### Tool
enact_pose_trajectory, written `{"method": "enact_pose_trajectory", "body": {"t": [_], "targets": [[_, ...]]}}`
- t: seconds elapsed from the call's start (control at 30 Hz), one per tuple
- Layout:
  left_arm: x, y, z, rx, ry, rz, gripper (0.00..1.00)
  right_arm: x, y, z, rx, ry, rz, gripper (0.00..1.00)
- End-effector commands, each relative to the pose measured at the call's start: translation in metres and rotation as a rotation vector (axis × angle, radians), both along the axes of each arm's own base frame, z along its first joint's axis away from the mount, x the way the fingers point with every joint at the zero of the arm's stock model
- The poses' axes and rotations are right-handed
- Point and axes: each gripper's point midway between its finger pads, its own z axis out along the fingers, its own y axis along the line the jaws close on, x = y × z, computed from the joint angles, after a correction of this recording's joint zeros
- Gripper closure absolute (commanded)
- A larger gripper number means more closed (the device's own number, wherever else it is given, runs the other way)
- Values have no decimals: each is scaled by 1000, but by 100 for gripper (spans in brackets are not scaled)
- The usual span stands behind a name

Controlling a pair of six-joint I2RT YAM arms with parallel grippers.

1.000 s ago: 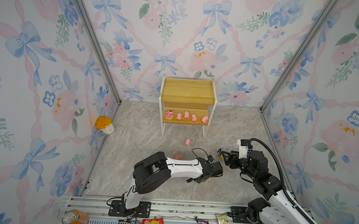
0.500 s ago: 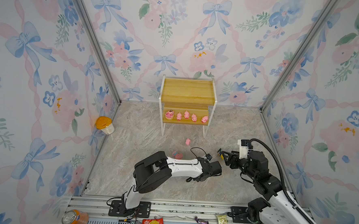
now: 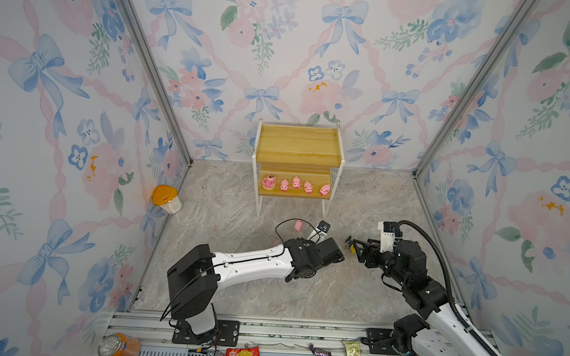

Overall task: Organize plastic toys on shelves
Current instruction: Pick up the plastic toy from the center of the table, then place the plastic toy on the shelf.

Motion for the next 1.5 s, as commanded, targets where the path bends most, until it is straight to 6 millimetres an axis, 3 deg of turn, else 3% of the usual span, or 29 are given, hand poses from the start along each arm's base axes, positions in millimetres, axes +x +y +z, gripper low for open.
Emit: {"method": "enact_pose_trajectory", "body": {"t": [0.0, 0.17, 0.43, 0.57, 0.67, 0.87, 1.1, 1.3, 1.47], "targets": [[12, 18, 38, -86, -132, 105, 64, 3, -4, 5, 19, -32, -25, 31], [16, 34, 105, -220, -287, 164, 63, 3, 2, 12, 41, -67, 7, 31], [33, 33, 211, -324, -478, 150, 63, 3, 17, 20, 35, -109, 53, 31], [55, 31, 263, -352, -569, 135, 63, 3, 27, 22, 19, -124, 86, 31], [87, 36, 286, -345, -614, 147, 62, 2, 35, 25, 6, -140, 114, 31], [150, 44, 310, -284, -719, 141, 61, -3, 51, 39, -29, -206, 174, 31], [222, 68, 313, -244, -798, 187, 61, -5, 68, 45, -48, -238, 233, 31], [270, 86, 307, -286, -818, 214, 60, -4, 74, 45, -60, -241, 249, 31], [295, 103, 301, -333, -813, 233, 60, -2, 82, 49, -55, -256, 269, 31]]}}
